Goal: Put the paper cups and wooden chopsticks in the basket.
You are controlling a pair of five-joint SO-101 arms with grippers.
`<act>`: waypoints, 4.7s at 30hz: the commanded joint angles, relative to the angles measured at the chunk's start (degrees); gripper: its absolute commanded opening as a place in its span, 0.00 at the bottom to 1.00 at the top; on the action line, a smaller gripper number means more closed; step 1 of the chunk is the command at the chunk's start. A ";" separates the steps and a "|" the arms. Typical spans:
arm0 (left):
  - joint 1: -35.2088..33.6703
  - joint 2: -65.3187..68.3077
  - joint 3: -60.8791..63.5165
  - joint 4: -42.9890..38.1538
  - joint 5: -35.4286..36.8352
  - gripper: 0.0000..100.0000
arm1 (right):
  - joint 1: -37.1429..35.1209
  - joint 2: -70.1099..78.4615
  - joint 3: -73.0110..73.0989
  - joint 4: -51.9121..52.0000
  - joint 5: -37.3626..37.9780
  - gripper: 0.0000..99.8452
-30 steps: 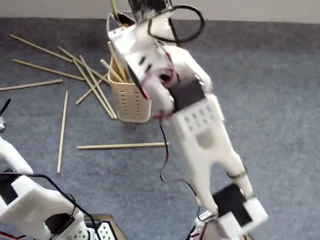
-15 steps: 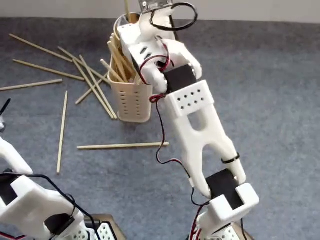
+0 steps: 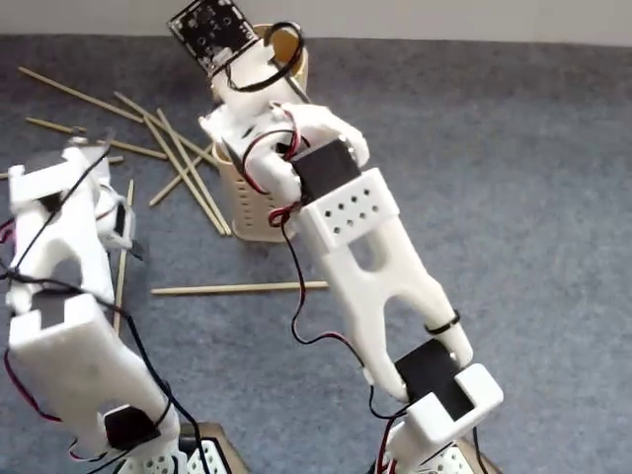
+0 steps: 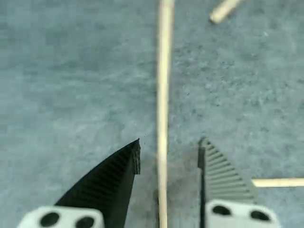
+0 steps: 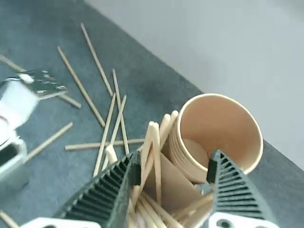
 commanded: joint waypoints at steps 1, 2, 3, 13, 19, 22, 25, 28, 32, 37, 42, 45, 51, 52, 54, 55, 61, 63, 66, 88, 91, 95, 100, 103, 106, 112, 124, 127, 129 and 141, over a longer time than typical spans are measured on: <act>1.01 5.58 -6.29 0.35 -1.32 0.25 | 0.75 -1.19 -6.73 7.43 4.57 0.23; 1.01 7.16 -7.25 0.44 -1.23 0.24 | 1.19 -1.19 -7.69 8.40 4.84 0.23; 0.92 8.75 -8.04 0.44 -1.23 0.23 | 1.36 -1.19 -8.48 9.19 4.92 0.23; 0.66 17.19 -19.38 2.37 -1.32 0.00 | 5.05 -1.27 -23.96 27.74 5.19 0.23; -0.57 17.10 -46.64 13.98 -1.05 0.00 | 12.09 -2.77 -35.65 43.65 8.35 0.23; -0.31 17.19 -69.85 21.36 2.11 0.00 | 17.80 -6.55 -35.74 43.74 6.07 0.23; 1.89 17.19 -93.49 24.62 5.63 0.00 | 22.64 -12.62 -28.53 43.74 2.99 0.23; 7.52 10.42 -93.14 24.26 7.74 0.00 | 22.81 -20.44 -13.05 43.56 2.20 0.23; 16.84 1.63 -93.41 24.26 11.69 0.00 | 22.90 -33.27 6.11 41.54 2.11 0.23; 31.08 -6.29 -93.14 24.44 11.78 0.00 | 23.16 -54.46 35.21 28.26 -0.53 0.23; 36.97 -1.98 -93.23 22.95 12.40 0.00 | 22.90 -75.21 77.32 6.20 -1.14 0.23; 36.70 3.12 -94.11 16.53 14.33 0.00 | 22.90 -81.98 94.11 -2.07 -1.14 0.23; 38.81 9.63 -94.02 8.70 14.33 0.00 | 20.79 -87.34 105.54 -6.02 -2.99 0.23; 38.81 10.33 -94.02 7.74 14.42 0.00 | 20.70 -87.43 105.54 -5.85 -2.99 0.23; 38.73 11.38 -94.02 5.54 14.42 0.00 | 20.62 -87.60 105.54 -5.85 -2.99 0.23; 38.64 11.74 -94.02 4.75 14.42 0.00 | 20.62 -87.60 105.54 -5.85 -2.99 0.23; 37.23 12.70 -93.93 4.75 14.42 0.10 | 20.62 -87.60 105.63 -5.85 -2.99 0.23; 36.62 12.70 -93.85 4.92 14.42 0.16 | 20.62 -87.60 105.63 -5.85 -2.99 0.23; 36.00 12.53 -93.93 6.24 14.42 0.20 | 20.62 -87.60 105.54 -5.85 -2.99 0.23; -13.58 4.70 -92.97 23.82 18.81 0.20 | 2.59 -30.37 57.10 4.18 20.92 0.23; -19.30 9.63 -92.97 23.82 15.65 0.20 | -3.65 -21.41 49.98 6.46 31.74 0.23; -24.75 16.04 -93.93 23.74 11.08 0.20 | -6.37 -12.00 45.14 6.73 39.56 0.23; -29.49 21.23 -93.93 20.04 10.37 0.20 | -6.46 -3.30 42.68 6.37 41.58 0.23; -29.76 23.08 -93.93 17.76 10.46 0.20 | -7.87 0.40 42.51 6.29 41.58 0.23; -29.49 23.60 -93.93 17.23 10.46 0.20 | -9.27 2.68 42.95 6.29 41.58 0.23; -29.58 23.69 -93.93 17.23 10.46 0.20 | -12.62 4.70 43.03 5.32 41.14 0.23; -31.08 23.52 -93.93 17.23 10.37 0.20 | -9.45 15.60 40.75 -0.48 39.12 0.01; -30.99 23.52 -93.93 17.23 10.37 0.20 | -7.60 12.35 38.02 -0.40 31.03 0.01; -30.90 23.52 -93.93 17.23 10.37 0.20 | -5.32 8.84 34.42 -0.13 23.21 0.01; -28.53 23.52 -93.93 17.67 10.29 0.20 | -0.84 -17.63 11.82 -12.97 -2.73 0.01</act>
